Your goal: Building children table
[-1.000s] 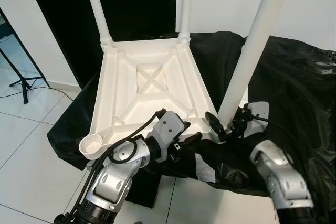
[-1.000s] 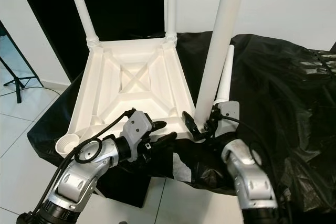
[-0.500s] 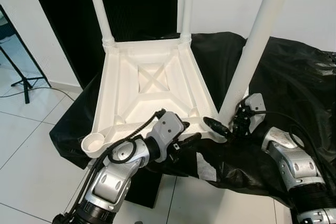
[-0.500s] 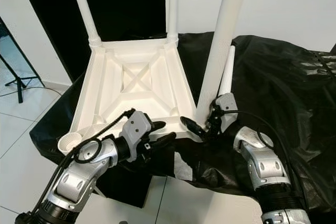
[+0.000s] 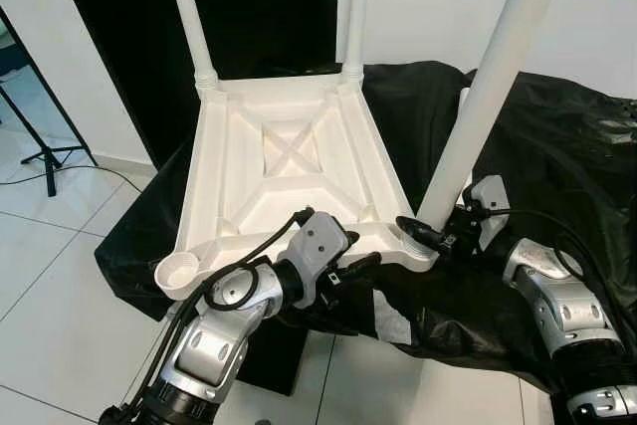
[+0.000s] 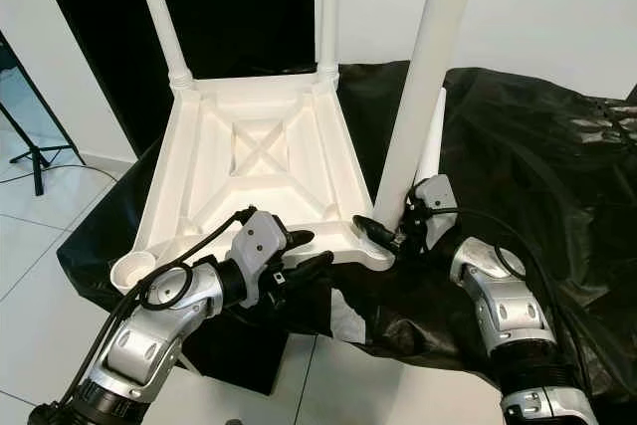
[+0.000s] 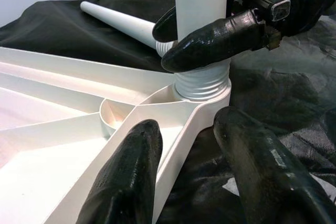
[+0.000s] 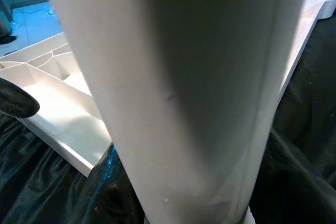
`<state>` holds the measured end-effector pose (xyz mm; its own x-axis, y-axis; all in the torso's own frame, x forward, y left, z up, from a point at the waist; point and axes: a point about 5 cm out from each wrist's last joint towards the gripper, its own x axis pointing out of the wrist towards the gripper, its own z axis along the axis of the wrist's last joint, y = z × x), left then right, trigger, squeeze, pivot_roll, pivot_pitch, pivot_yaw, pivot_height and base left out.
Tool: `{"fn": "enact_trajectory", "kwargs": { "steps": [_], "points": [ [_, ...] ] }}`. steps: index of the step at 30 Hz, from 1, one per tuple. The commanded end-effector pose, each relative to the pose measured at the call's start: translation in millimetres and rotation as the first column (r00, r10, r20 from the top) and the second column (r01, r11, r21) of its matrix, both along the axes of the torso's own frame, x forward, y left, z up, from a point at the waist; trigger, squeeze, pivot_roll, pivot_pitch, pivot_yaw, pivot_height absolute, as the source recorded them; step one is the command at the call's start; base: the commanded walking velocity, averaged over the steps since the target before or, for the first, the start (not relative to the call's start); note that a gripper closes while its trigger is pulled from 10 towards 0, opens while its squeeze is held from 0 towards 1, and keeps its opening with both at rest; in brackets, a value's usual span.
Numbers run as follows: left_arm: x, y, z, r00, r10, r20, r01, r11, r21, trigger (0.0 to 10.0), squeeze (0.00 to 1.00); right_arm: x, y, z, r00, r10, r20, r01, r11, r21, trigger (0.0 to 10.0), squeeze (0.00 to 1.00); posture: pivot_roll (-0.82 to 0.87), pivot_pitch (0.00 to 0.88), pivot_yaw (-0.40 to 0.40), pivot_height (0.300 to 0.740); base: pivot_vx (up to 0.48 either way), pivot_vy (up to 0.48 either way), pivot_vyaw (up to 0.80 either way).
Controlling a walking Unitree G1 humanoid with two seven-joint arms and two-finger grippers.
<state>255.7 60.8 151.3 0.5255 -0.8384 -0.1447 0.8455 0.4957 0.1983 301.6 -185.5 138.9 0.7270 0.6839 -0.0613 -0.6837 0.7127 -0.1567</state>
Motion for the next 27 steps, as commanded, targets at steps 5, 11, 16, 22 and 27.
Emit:
{"fn": "enact_trajectory", "kwargs": {
  "steps": [5, 11, 16, 22, 27],
  "points": [
    [-0.8, -0.4, -1.1, 1.000, 0.005, 0.005, -0.005, 1.000, 0.012, 10.0, 0.00, -6.5, -1.0, -17.0, 0.972, -0.226, -0.066, 0.230, 0.971, 0.065, 10.0, 0.00, 0.01, 0.000, 0.006, 0.740, 0.000, 0.000, 0.00],
    [-1.2, 0.0, -1.3, 1.000, 0.003, 0.002, -0.003, 1.000, 0.013, 10.0, 0.00, -10.1, 5.0, -16.5, 0.926, -0.372, -0.062, 0.377, 0.922, 0.088, 10.0, 0.00, 0.00, 0.000, 0.009, 0.740, 0.000, 0.000, 0.00],
    [-2.0, 0.5, -2.2, 1.000, -0.002, -0.002, 0.002, 1.000, 0.016, 10.0, 0.00, -15.5, 15.4, -20.9, 0.835, -0.542, -0.095, 0.550, 0.828, 0.108, 10.0, 0.00, 0.00, 0.000, 0.014, 0.740, 0.000, 0.000, 0.00],
    [-1.8, 0.6, -2.3, 1.000, -0.005, -0.008, 0.005, 1.000, 0.016, 10.0, 0.00, -21.3, 28.6, -21.2, 0.752, -0.650, -0.107, 0.659, 0.741, 0.129, 10.0, 0.00, 0.00, 0.000, 0.011, 0.740, 0.000, 0.000, 0.00],
    [-1.1, 1.4, -1.7, 1.000, -0.001, -0.007, 0.001, 1.000, 0.017, 10.0, 0.00, -26.7, 47.9, -23.2, 0.695, -0.697, -0.174, 0.719, 0.676, 0.161, 10.0, 0.00, 0.00, 0.000, 0.010, 0.740, 0.000, 0.000, 0.00]
  ]
}}
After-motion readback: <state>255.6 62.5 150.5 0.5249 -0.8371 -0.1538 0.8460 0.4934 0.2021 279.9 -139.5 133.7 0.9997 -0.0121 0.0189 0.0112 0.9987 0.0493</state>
